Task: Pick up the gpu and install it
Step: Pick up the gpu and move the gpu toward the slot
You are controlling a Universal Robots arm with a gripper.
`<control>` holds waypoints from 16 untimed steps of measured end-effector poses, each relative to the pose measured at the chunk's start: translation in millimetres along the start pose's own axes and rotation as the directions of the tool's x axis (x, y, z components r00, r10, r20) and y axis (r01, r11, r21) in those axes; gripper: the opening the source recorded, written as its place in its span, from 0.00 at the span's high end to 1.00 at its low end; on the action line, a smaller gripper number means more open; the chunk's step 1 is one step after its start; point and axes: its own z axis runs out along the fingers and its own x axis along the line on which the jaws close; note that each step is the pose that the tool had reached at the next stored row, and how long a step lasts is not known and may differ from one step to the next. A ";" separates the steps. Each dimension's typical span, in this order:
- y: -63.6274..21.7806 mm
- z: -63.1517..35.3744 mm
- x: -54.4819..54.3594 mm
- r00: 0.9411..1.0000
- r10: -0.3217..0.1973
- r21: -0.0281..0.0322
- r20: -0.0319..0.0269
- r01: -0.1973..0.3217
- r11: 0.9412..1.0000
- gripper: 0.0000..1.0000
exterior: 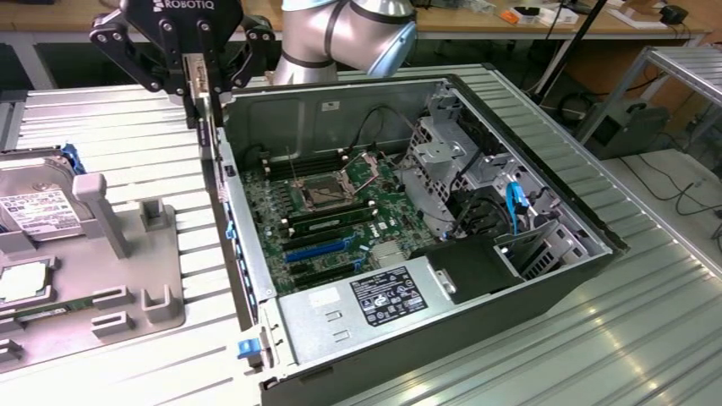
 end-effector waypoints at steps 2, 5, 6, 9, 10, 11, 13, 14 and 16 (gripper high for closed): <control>0.2 0.1 -2.1 1.000 0.000 0.000 0.000 0.000 1.000 0.73; 0.4 0.2 -5.3 1.000 0.000 0.000 0.000 0.000 1.000 0.73; 0.5 0.2 -6.5 1.000 0.000 0.000 0.000 0.000 1.000 0.73; 0.9 0.4 -11.4 1.000 0.000 0.000 0.000 0.000 1.000 0.73; 0.9 0.5 -12.3 1.000 0.000 0.000 0.000 0.000 1.000 0.73; 0.9 0.5 -13.0 1.000 0.000 0.000 0.000 0.000 1.000 0.73; 1.1 0.7 -15.4 1.000 0.000 0.000 0.000 0.000 1.000 0.73; 1.2 0.7 -16.6 1.000 0.000 0.000 0.000 0.000 1.000 0.73; 1.4 0.8 -19.3 1.000 0.000 0.000 0.000 0.000 1.000 0.73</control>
